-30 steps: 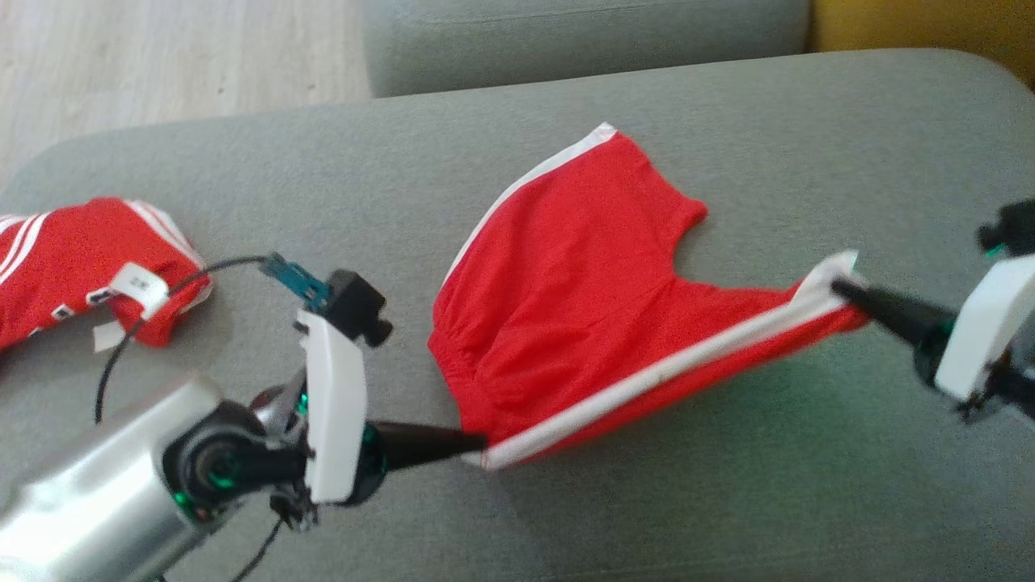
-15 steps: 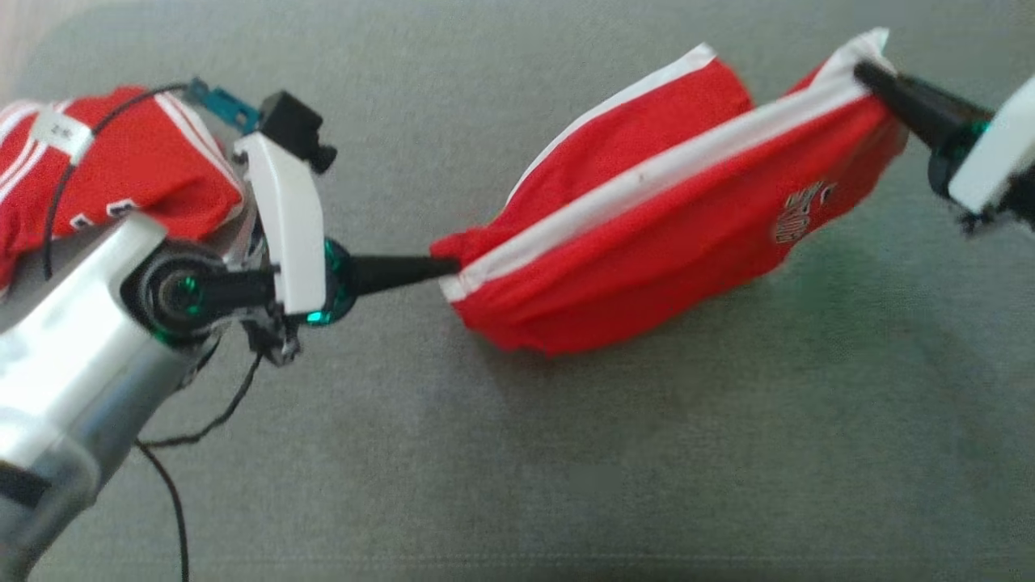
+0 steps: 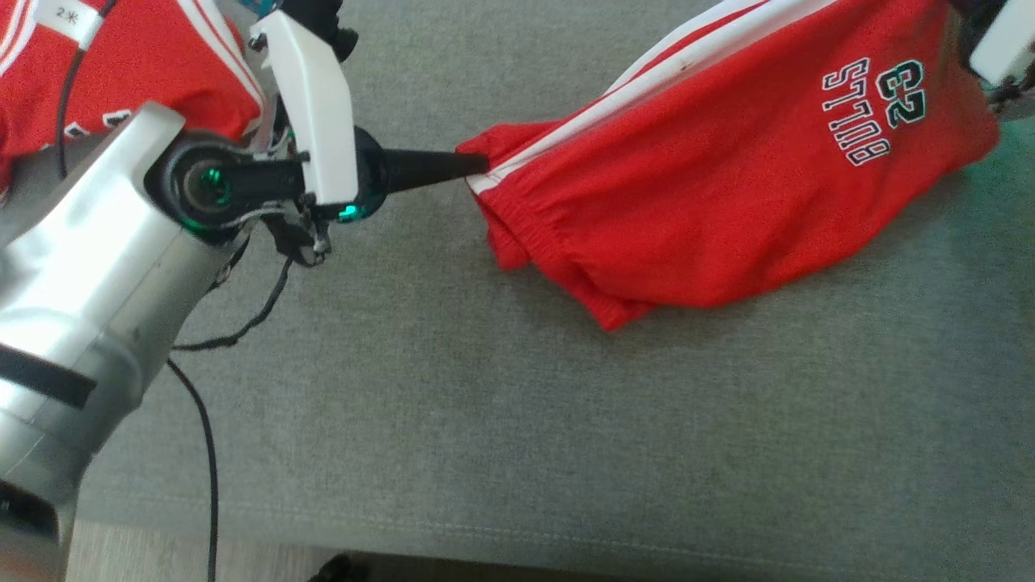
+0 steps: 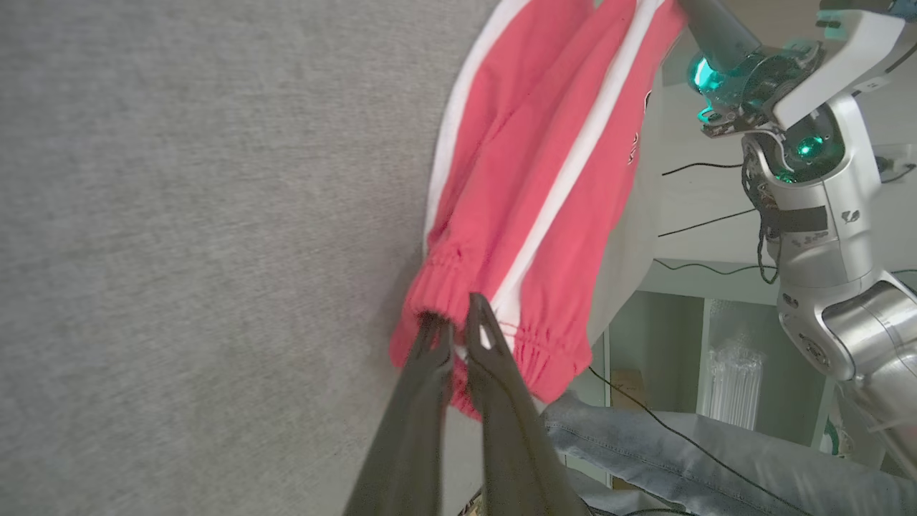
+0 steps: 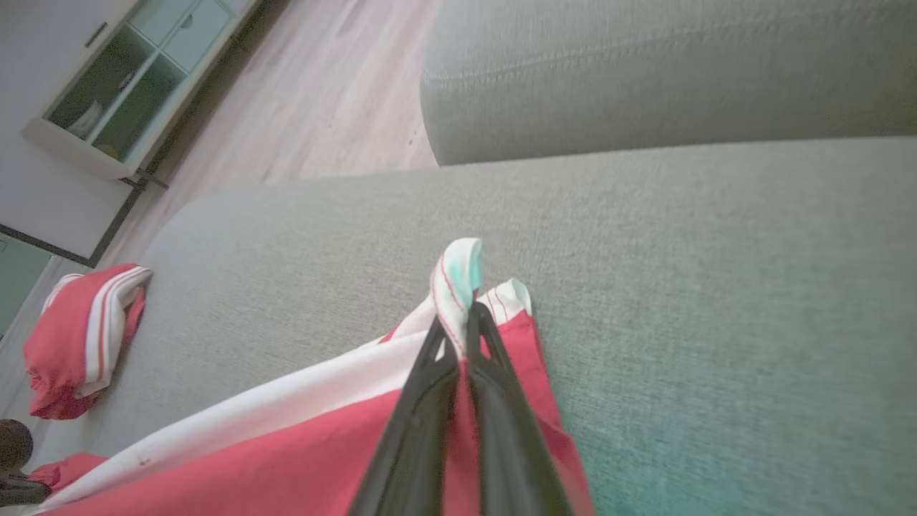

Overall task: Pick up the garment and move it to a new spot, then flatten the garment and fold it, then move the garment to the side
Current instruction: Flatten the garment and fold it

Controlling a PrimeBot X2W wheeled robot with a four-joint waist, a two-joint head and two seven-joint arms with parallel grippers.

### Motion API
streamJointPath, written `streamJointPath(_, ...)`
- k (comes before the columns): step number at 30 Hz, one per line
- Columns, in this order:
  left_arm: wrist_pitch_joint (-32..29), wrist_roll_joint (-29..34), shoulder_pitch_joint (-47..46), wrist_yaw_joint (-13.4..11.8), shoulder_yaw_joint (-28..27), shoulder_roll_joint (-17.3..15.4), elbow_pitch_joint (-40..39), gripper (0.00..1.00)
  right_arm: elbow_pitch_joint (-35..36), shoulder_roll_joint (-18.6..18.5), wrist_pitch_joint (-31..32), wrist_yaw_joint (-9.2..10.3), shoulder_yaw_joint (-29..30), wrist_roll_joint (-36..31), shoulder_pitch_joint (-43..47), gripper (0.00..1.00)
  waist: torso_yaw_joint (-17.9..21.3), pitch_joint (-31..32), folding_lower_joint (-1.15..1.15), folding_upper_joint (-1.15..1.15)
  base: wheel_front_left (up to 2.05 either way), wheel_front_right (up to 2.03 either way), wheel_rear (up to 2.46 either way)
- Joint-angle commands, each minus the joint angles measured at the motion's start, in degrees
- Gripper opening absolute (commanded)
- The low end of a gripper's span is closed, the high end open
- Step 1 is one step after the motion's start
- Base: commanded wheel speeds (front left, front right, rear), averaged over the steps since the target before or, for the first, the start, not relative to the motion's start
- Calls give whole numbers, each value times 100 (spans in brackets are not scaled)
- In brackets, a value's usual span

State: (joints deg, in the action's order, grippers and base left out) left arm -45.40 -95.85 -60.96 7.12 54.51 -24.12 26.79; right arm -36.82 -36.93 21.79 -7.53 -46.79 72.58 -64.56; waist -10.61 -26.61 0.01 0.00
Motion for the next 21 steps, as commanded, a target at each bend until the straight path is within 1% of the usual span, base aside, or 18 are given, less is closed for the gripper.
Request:
streamJointPath(1,-42,71,-375,36,-326,-165,24,0,-26,20,56,4,-38,-39,-120,0,-114,-174,-1,0,0,0,0)
streamJointPath(5,-109,71,-476,36,-324,-38,259,0,-299,159,54,4,-195,-59,-255,0,-112,-227,-1,0,0,0,0)
streamJointPath(6,-128,74,-488,36,-321,-20,290,9,-351,183,24,4,-215,-46,-275,10,-106,-226,-1,0,0,0,0)
streamJointPath(7,-118,79,-495,36,-330,-7,325,100,-398,208,-11,4,-235,-32,-287,75,-97,-216,-1,0,0,0,0)
streamJointPath(8,-96,76,-498,36,-350,7,365,100,-433,235,-79,4,-247,-20,-298,100,-86,-203,-1,0,0,0,0)
streamJointPath(12,-140,115,-491,36,-339,-23,455,100,-482,343,-472,4,-275,73,-233,100,-33,-59,-1,0,0,0,0)
streamJointPath(17,-110,456,-434,36,-176,-267,334,100,-388,366,-1203,4,-301,173,0,100,4,238,-1,0,0,0,0)
streamJointPath(19,133,760,-423,36,-113,-428,165,100,-316,333,-1637,4,-323,145,120,100,10,376,-1,0,0,0,0)
streamJointPath(21,695,1142,-389,36,-136,-593,-14,100,-297,329,-2056,4,-321,172,287,100,21,517,-1,0,0,0,0)
